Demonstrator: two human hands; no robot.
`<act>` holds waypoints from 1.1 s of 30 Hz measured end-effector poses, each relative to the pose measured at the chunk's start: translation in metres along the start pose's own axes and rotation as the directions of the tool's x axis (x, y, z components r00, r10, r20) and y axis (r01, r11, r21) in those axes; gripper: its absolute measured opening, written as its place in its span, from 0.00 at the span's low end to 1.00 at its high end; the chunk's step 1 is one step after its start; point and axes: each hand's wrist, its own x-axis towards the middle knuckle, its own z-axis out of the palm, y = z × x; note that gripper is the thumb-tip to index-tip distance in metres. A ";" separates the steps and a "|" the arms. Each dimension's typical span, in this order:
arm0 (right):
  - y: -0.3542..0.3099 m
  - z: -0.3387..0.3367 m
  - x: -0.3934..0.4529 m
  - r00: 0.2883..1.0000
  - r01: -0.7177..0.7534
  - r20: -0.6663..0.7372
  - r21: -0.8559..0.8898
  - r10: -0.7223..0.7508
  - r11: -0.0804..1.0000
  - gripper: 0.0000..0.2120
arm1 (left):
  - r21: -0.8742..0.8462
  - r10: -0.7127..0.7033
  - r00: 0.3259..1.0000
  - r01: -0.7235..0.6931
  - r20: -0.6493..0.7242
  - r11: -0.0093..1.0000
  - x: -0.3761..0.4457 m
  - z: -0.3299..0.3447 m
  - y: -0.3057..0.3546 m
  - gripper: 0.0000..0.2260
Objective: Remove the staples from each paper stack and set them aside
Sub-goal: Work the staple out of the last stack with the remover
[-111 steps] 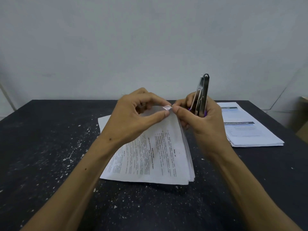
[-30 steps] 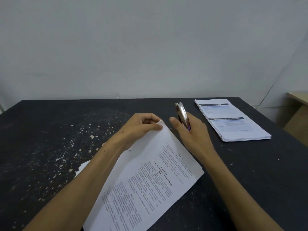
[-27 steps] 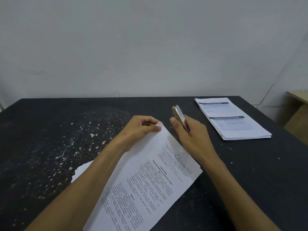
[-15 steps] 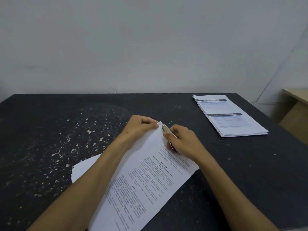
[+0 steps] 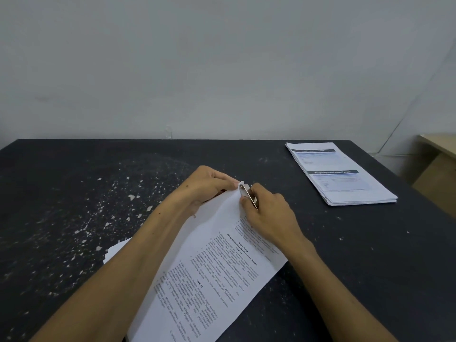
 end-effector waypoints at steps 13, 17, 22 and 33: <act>-0.013 0.009 -0.002 0.997 -0.040 -0.061 0.013 0.041 0.999 0.13 | -0.034 -0.032 0.998 0.031 -0.050 0.999 -0.011 0.002 0.008 0.04; -0.006 0.013 -0.003 0.998 -0.044 -0.029 0.236 0.052 0.971 0.13 | -0.037 -0.027 0.996 0.024 -0.086 0.999 -0.013 0.004 0.005 0.04; -0.002 0.003 0.001 0.996 -0.091 0.039 0.448 0.082 0.889 0.12 | -0.017 -0.023 0.995 0.022 -0.097 1.000 -0.015 0.012 0.004 0.05; -0.002 -0.003 -0.006 0.999 -0.037 0.029 0.349 0.029 0.936 0.10 | 0.008 -0.029 0.987 0.031 -0.158 0.999 -0.013 0.014 0.007 0.07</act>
